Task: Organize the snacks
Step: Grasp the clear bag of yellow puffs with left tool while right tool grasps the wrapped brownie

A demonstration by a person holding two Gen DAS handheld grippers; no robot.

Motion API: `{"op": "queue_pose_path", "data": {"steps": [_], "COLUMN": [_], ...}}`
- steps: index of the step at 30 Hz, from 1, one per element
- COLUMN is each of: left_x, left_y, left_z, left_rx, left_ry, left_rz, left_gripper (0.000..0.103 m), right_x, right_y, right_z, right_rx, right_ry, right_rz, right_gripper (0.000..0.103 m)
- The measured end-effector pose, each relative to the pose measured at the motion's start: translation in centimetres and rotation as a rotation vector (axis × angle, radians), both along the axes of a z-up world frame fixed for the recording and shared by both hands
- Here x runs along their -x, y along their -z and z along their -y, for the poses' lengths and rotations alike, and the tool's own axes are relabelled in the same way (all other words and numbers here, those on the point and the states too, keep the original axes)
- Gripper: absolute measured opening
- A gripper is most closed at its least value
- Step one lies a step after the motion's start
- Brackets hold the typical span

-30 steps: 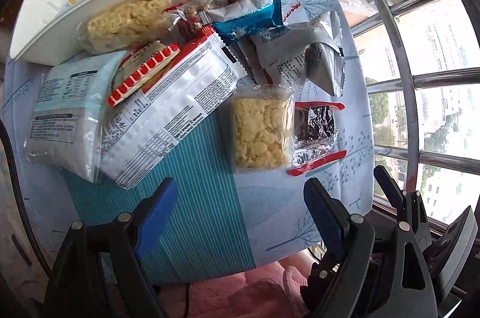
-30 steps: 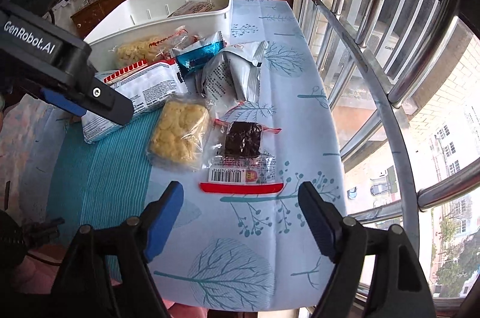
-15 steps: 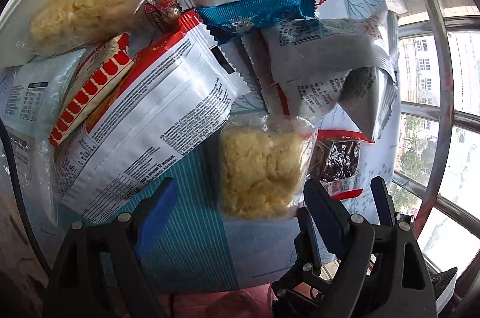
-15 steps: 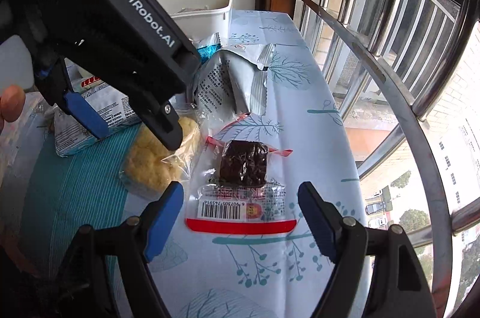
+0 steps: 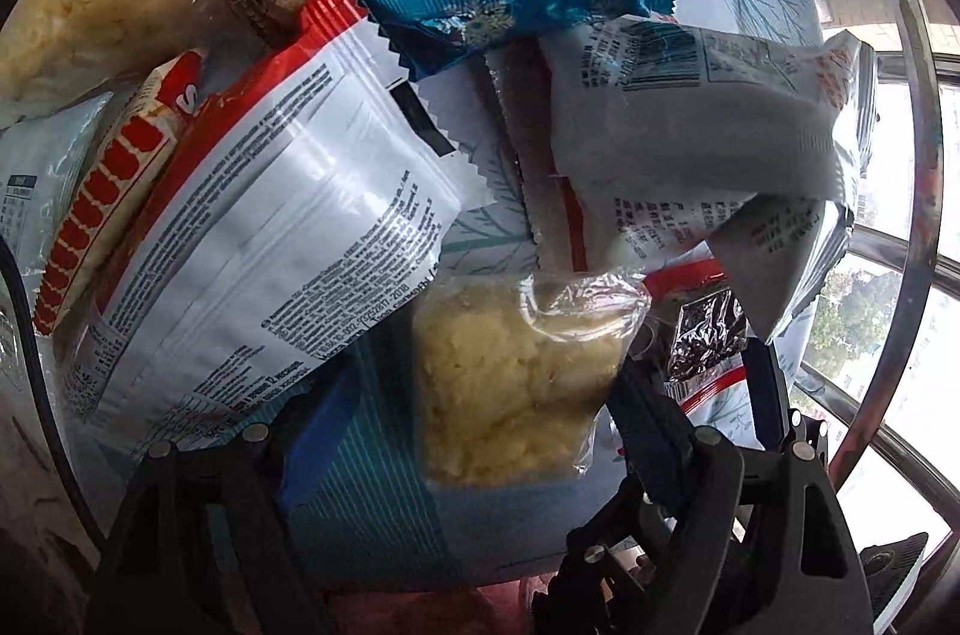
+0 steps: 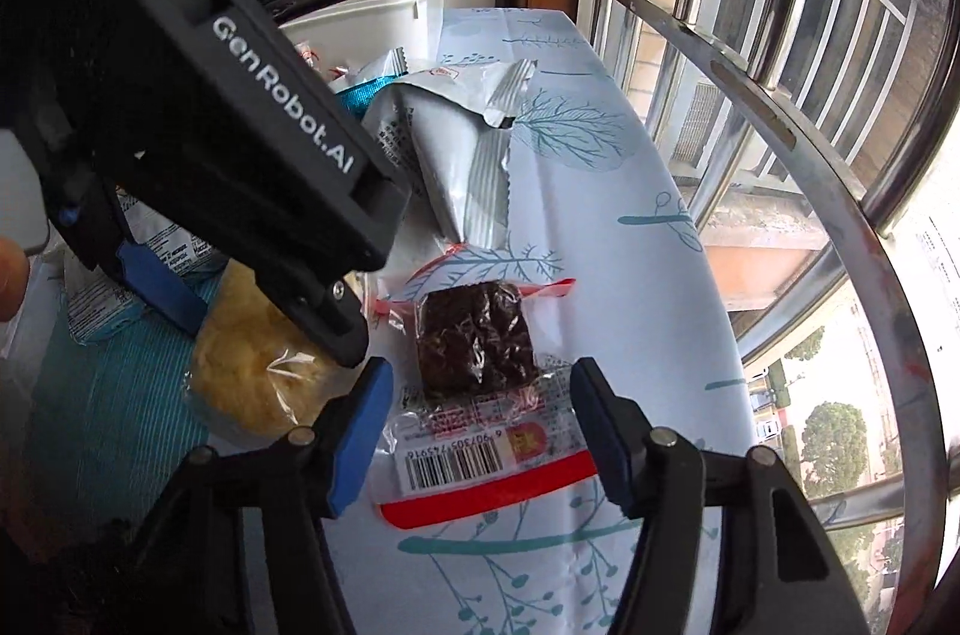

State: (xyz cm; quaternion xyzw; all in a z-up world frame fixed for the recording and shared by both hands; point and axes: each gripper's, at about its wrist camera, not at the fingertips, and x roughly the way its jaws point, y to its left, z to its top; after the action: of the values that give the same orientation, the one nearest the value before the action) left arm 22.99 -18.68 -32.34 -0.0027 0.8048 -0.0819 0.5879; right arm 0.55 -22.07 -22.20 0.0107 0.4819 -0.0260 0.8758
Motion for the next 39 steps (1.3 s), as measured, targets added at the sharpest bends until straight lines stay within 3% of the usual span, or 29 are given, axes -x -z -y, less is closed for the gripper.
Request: {"op": "queue_pose_path", "data": {"steps": [5,8,13,14,15,22,30,31,33,34,37,39], "left_x": [-0.3,0.2,0.8,0.9,1.0,1.9,3.4,3.5,4.0,4.3,5.2,5.9], "left_y": [-0.3,-1.1,-1.1,-1.2,-1.2,-2.2,-4.6,-4.9,-5.4,-5.6,-5.7,-5.9], "left_z": [-0.5,-1.1,-1.2,-1.4,-1.5,-2.7,-4.8,-5.1,-5.7,-6.0,-8.2,-9.2], "left_rx": [-0.001,0.023,0.029,0.027,0.023,0.012,0.027,0.031,0.034,0.036,0.04,0.041], "left_ry": [0.0,0.012,0.001,-0.001,-0.002,-0.012,-0.042,-0.047,-0.058,-0.064,-0.084,-0.094], "left_rz": [0.005,0.012,-0.007,-0.011,-0.014,-0.002,0.026,0.028,0.029,0.029,0.027,0.024], "left_gripper": [0.075,0.059,0.059,0.059,0.059,0.059,0.059,0.059,0.059,0.059,0.059,0.059], "right_x": [-0.3,-0.5,-0.6,-0.5,-0.5,-0.2,-0.7,-0.9,-1.3,-1.5,-1.8,-2.2], "right_y": [0.0,-0.1,-0.2,-0.3,-0.4,-0.6,-2.1,-2.2,-2.2,-2.1,-1.9,-1.6], "right_z": [0.5,0.4,0.2,0.1,0.0,-0.2,-0.7,-0.8,-0.9,-0.9,-1.1,-1.3], "right_rx": [-0.012,-0.015,-0.024,-0.027,-0.032,-0.038,0.017,0.035,0.046,0.049,0.067,0.085], "right_ry": [0.012,-0.026,-0.032,-0.039,-0.05,-0.049,-0.083,-0.082,-0.09,-0.093,-0.114,-0.137], "right_rz": [0.01,0.009,-0.001,-0.005,-0.008,-0.035,0.018,0.019,0.011,0.007,0.004,0.006], "right_gripper": [0.051,0.04,0.038,0.031,0.011,0.011,0.012,0.014,0.036,0.041,0.045,0.056]}}
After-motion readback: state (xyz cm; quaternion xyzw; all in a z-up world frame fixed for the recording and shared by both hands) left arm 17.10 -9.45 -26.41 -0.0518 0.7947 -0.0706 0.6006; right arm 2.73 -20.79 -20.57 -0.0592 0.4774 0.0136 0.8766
